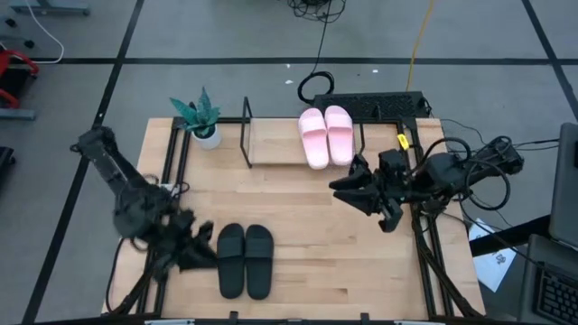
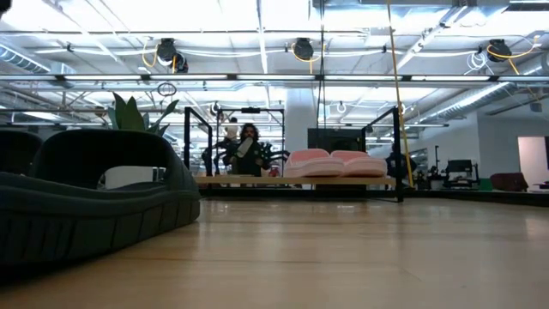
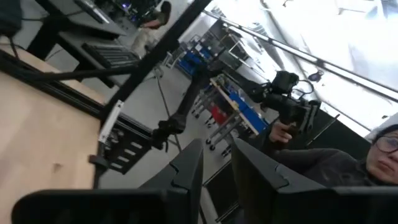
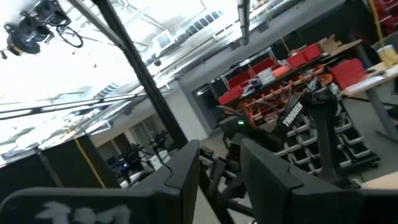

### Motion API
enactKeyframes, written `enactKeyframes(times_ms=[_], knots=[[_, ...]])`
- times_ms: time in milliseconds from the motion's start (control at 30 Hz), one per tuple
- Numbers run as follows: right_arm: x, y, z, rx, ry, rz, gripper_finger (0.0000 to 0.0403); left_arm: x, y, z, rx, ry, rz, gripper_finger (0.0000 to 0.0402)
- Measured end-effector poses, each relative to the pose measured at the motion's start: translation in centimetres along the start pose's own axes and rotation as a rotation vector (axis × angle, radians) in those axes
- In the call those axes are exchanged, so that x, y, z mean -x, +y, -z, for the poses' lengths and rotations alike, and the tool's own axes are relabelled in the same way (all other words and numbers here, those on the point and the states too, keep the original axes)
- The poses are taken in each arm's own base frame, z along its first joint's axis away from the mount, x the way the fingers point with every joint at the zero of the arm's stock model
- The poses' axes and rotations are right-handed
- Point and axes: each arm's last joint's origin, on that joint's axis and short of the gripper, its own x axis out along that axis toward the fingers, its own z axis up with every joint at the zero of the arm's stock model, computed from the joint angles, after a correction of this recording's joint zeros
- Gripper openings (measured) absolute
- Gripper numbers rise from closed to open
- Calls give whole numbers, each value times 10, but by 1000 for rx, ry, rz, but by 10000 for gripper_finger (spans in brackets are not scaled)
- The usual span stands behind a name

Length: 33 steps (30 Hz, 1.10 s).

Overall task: Pick and place slides into the shelf
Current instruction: Put the left black slipper on the shelf

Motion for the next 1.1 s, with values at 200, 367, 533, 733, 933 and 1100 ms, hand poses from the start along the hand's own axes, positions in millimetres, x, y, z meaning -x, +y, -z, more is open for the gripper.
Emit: enactKeyframes(times_ms=[200,367,533,733,933,1100], knots=[[10,15,-1,-21,12,-60,110,-36,-66,26,-16,-27,-86,88],[21,28,-4,-37,18,-117,110,-69,-83,78,-10,-72,-285,88],[32,39,-6,1,27,-170,110,-85,-64,122,42,-37,-438,88],[39,45,-8,26,32,-201,110,-87,-32,149,63,-52,-620,88],[40,46,-8,25,38,-206,110,-78,-18,159,149,-56,-718,88],[40,46,-6,32,53,-200,110,-49,-16,178,373,-143,-742,88]])
